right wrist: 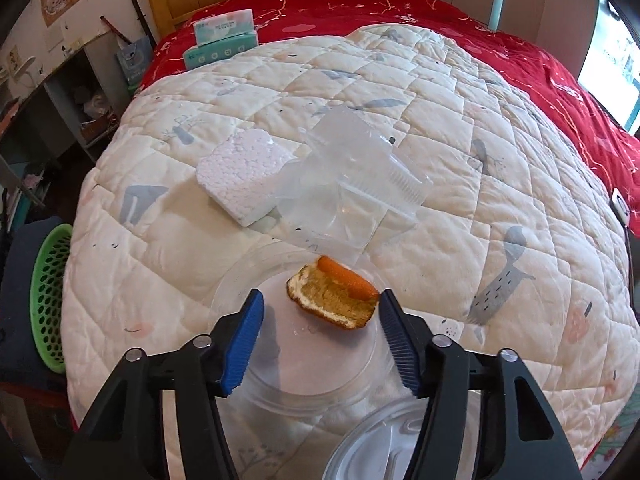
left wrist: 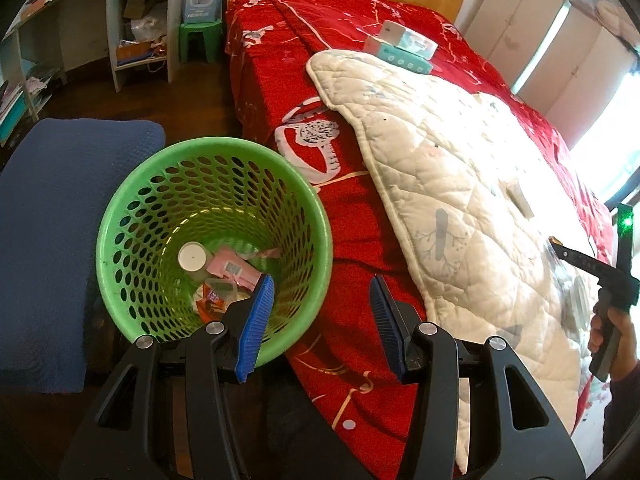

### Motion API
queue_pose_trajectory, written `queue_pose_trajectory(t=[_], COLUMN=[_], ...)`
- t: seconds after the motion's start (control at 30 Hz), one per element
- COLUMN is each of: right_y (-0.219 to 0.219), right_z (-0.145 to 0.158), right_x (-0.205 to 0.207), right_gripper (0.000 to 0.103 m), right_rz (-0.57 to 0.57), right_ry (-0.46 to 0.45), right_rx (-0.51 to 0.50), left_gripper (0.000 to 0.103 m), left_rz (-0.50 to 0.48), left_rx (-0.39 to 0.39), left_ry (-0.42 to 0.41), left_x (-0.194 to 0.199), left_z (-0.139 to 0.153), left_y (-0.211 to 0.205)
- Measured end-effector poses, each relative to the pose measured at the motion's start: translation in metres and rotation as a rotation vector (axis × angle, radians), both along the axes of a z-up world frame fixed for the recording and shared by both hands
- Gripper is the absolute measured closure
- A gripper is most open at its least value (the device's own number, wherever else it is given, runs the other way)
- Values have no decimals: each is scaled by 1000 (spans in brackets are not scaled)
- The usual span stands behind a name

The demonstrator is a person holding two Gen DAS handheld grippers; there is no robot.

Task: Collect trash
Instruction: 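Move the right tool to the bed and grasp the bread crust, then grasp the clear round plastic lid with the left tool while the right tool holds the crust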

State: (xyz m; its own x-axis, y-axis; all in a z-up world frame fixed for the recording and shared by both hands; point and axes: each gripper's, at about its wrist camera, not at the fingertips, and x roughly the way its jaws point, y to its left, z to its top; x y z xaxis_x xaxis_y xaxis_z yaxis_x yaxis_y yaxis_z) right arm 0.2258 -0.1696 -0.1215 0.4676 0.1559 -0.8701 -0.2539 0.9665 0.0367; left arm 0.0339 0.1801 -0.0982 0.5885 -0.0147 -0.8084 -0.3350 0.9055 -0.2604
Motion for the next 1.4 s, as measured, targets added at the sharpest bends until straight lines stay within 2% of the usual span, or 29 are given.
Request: queue_pose_trajectory(t=[0.13,0.3,0.5,0.7,1.0,1.2,1.4], right_y=[1,-8,-17,-35,-70,-88,-98], right_z=[-2,1,15,35,52,56,55], right_x=[1,-1,-15,-39,-72,-85,-91], right_gripper=[61,71,71,71,71,71,71], right_rz=[-3,-22,-26,-36,-60,-79,-88], right_ry=[-7,-7,-28,-65,-98,-113,-116], right_rx=[-42,-7,42,99,118,130,142], left_gripper=[53,53,53,53,53,63,71], left_rz=[-16,-59,-155,-285,-452,-527,-541], left_rx=[-1,-1,-13,-29,-50,-86,-102], left_ry=[-7,-16,-29,-55,-65,-37,8], left_x=[4,14,36,64,108,144,172], left_z=[3,7,13,24,25,15,-1], left_y=[-5,-19,-54,-106,-186,-229,-248])
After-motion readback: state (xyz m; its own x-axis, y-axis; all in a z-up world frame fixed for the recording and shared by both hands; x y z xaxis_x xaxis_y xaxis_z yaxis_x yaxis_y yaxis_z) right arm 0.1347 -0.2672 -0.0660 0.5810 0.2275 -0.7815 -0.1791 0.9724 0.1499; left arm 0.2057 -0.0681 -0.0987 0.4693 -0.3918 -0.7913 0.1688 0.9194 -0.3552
